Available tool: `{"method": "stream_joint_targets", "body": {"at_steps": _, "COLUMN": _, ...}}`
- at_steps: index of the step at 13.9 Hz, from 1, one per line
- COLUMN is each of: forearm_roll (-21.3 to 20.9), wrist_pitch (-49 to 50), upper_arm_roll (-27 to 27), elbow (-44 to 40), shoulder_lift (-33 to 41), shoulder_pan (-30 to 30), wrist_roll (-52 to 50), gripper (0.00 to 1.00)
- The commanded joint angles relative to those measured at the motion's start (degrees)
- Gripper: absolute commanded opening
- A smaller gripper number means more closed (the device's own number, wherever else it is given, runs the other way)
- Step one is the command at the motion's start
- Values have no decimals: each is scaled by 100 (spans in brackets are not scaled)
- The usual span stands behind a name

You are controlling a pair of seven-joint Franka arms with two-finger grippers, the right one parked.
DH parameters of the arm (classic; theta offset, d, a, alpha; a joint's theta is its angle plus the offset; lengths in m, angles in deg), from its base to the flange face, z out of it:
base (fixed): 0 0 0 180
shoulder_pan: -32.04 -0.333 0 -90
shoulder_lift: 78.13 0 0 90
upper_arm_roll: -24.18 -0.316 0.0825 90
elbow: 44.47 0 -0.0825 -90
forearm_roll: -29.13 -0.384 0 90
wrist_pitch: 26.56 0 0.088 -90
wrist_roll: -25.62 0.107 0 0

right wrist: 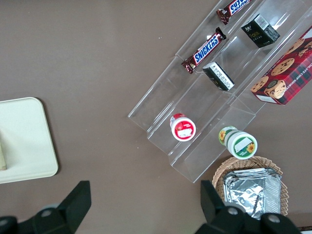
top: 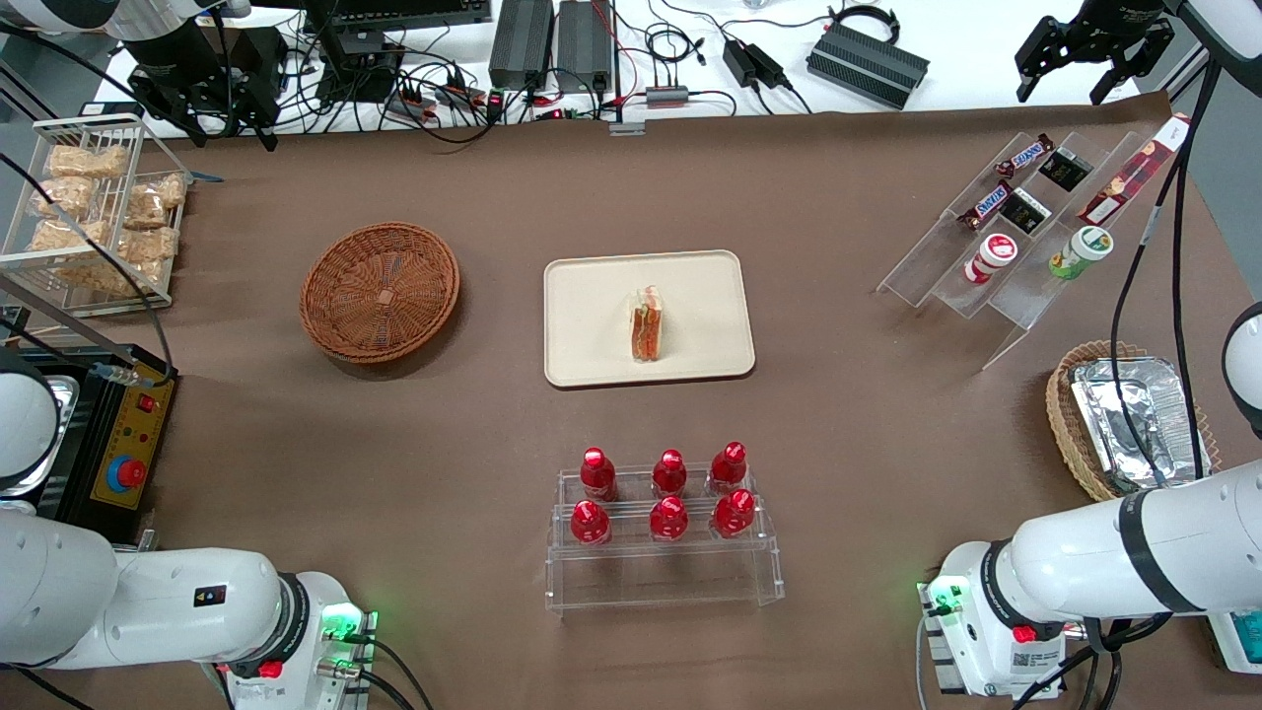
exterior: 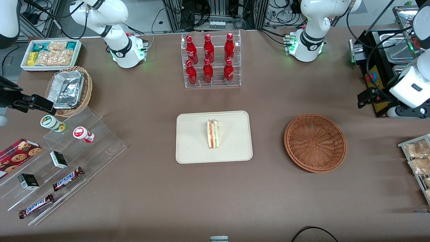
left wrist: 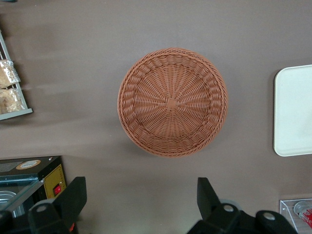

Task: Place sandwich from basket to tray

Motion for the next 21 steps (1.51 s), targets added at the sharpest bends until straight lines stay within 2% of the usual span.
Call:
{"method": "stream_joint_targets", "body": {"at_steps": 1, "forearm_roll": 110, "wrist_pitch": 23, "upper_arm_roll": 90, "elbow": 228, "shoulder_lift": 325, "shoulder_pan": -41, "wrist_roll": 72, "gripper": 100}}
{"method": "stream_joint_targets", "body": {"at_steps": 4, "forearm_roll": 92, "wrist_pitch": 41, "upper_arm_roll": 221, "elbow": 175, "shoulder_lift": 343, "shoulder_pan": 39, "wrist_roll": -427, "gripper": 100}}
{"method": "stream_joint_targets", "body": {"at_steps": 11, "forearm_roll": 101, "wrist_pitch": 269, "upper_arm_roll": 222, "elbow": -203, "shoulder_lift": 158, "shoulder_pan": -5, "wrist_roll": -473, "gripper": 100}}
{"method": "stream_joint_targets", "body": {"at_steps": 21, "forearm_roll": 92, "wrist_pitch": 489, "upper_arm_roll": 222, "elbow": -229, "shoulder_lift": 193, "shoulder_pan": 21, "wrist_roll": -543, "gripper": 100}}
